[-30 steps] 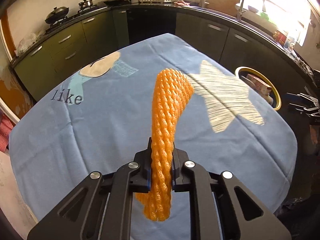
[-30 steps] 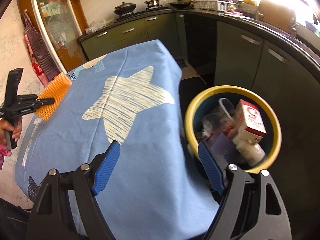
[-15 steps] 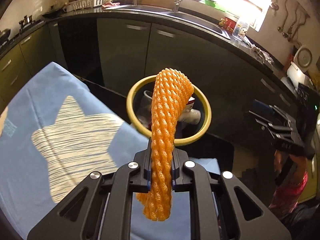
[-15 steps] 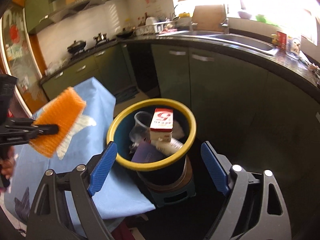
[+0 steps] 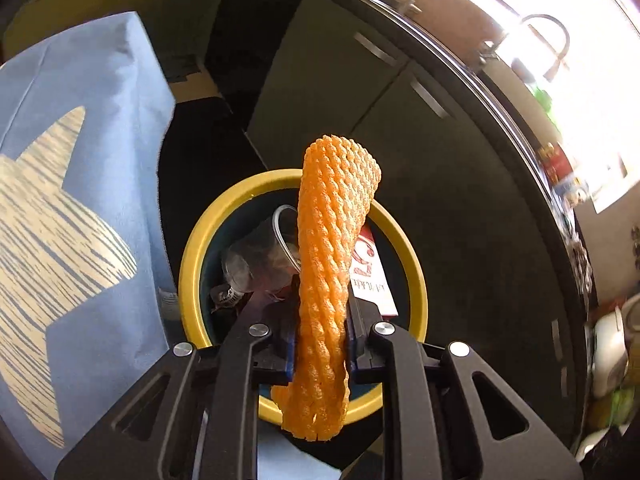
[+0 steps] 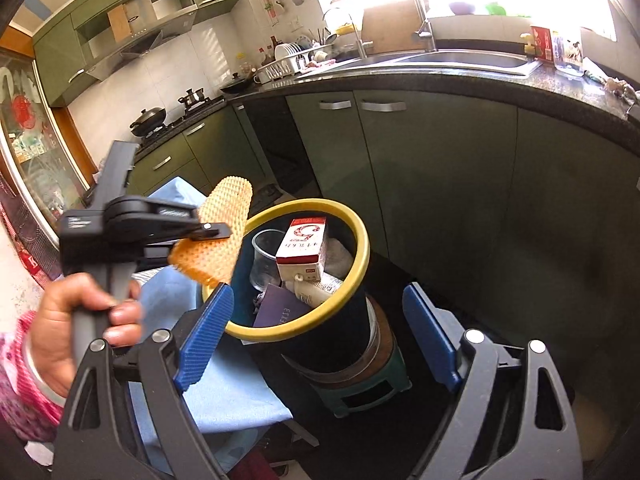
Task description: Collect trash
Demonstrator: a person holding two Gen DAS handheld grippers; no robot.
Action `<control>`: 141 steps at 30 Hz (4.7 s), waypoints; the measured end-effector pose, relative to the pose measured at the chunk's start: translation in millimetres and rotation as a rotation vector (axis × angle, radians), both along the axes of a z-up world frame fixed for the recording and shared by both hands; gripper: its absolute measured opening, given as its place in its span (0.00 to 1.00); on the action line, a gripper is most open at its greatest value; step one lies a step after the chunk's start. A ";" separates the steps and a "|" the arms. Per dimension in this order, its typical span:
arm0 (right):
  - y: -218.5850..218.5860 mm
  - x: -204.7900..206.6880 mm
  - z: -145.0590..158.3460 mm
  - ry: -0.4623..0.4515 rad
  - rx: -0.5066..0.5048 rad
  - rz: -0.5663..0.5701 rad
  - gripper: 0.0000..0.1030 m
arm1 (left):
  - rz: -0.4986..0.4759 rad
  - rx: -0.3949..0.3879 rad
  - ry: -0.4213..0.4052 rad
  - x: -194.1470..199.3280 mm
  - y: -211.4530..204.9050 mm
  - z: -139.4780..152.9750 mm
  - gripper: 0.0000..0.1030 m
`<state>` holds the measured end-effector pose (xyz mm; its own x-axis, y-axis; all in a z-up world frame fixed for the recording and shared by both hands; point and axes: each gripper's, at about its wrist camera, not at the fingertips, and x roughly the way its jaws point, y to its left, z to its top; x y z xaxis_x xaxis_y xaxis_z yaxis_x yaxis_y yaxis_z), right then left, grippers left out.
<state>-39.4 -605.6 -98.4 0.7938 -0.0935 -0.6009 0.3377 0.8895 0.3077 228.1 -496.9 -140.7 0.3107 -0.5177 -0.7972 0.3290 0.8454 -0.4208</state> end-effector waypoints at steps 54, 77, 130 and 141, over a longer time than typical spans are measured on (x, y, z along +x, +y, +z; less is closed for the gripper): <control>211.0 -4.7 98.7 -0.169 -0.303 0.258 0.93 | 0.420 0.223 -0.686 -223.2 445.6 155.2 0.95; 196.8 -4.2 87.9 -0.157 -0.289 0.204 0.93 | 0.419 0.259 -0.706 -241.2 427.7 160.5 0.95; 198.6 -0.8 83.2 -0.150 -0.279 0.211 0.93 | 0.410 0.254 -0.691 -237.4 430.6 155.8 0.95; 198.8 -1.0 81.6 -0.149 -0.279 0.211 0.93 | 0.407 0.259 -0.689 -236.8 430.0 155.4 0.95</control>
<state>-40.4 -406.7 -16.8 0.8897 -0.0625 -0.4522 0.1080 0.9913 0.0754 -8.7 -66.9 14.7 0.8943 -0.0867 -0.4389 0.0900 0.9959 -0.0135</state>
